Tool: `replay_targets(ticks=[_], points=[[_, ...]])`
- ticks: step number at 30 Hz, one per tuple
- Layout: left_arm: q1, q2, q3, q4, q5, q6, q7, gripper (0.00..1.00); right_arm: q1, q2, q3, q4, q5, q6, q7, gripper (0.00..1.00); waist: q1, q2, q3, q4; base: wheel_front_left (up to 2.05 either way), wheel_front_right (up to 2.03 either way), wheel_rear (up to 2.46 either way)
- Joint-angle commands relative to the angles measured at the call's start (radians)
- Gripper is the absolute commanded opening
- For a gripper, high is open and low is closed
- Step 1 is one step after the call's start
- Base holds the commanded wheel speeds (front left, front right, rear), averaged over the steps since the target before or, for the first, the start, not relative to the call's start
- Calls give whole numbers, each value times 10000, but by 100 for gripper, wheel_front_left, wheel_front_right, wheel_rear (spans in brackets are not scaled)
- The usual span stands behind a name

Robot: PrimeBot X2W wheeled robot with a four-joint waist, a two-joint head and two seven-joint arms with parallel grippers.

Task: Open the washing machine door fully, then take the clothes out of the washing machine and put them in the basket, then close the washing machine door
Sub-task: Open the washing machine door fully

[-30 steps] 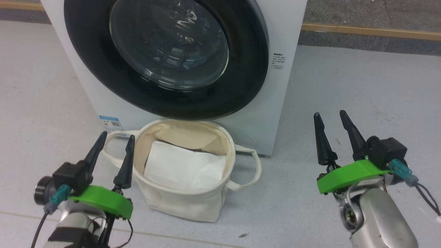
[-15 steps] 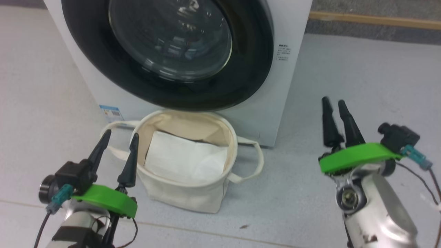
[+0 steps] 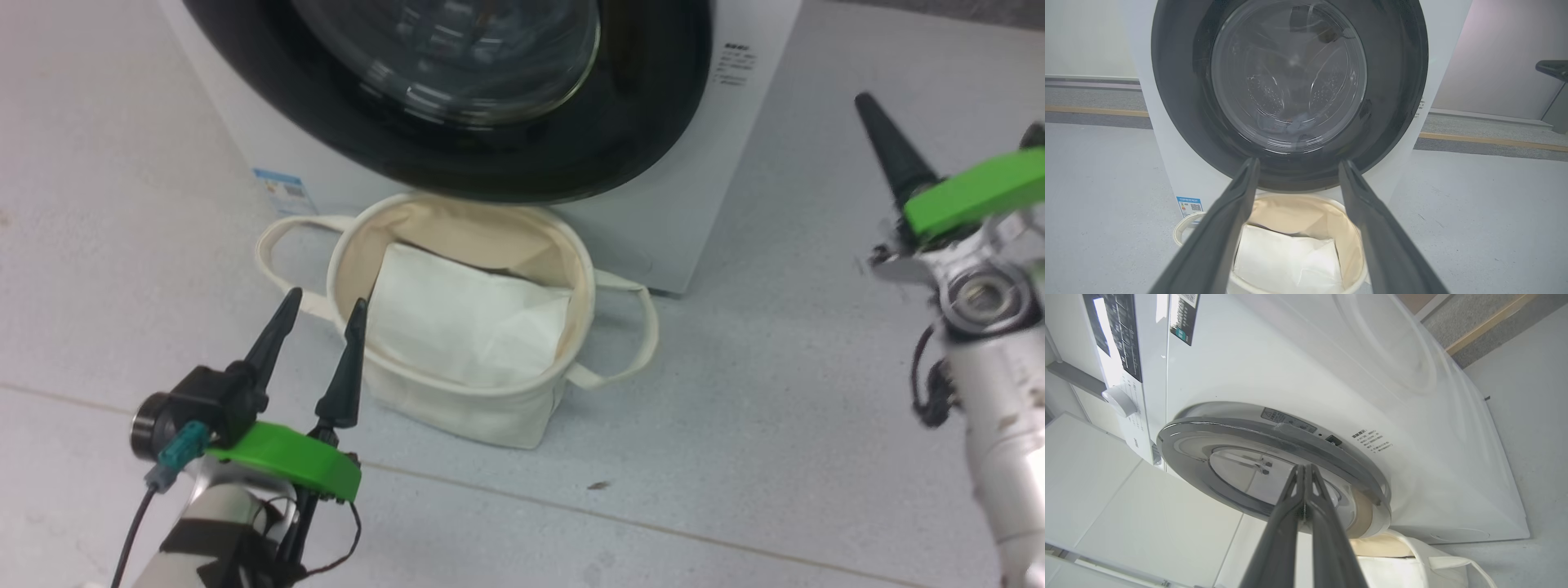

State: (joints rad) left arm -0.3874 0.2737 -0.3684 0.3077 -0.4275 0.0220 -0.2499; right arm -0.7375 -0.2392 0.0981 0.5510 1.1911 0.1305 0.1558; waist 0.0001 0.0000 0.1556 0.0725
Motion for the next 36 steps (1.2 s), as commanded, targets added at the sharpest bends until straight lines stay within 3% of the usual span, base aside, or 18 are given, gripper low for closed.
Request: replay_targets(ticks=[1,10,17,36], points=[[-540,89,374,-184,152,-79,-118,100,-820,-326,66,-102,490,2,596,0,0,0,333,259,0,0,0],[-696,-432,503,18,452,-368,-118,100,-2595,-1194,148,1399,1490,2,2548,0,0,0,852,732,0,0,0],[-752,-849,756,107,730,-612,-118,100,-4193,-1367,139,2750,1882,2,3541,0,0,0,1451,1096,0,0,0],[-1085,-1813,1502,0,1476,-1212,-118,100,-6548,-1412,689,4024,1440,2,3340,0,0,0,2794,1945,0,0,0]])
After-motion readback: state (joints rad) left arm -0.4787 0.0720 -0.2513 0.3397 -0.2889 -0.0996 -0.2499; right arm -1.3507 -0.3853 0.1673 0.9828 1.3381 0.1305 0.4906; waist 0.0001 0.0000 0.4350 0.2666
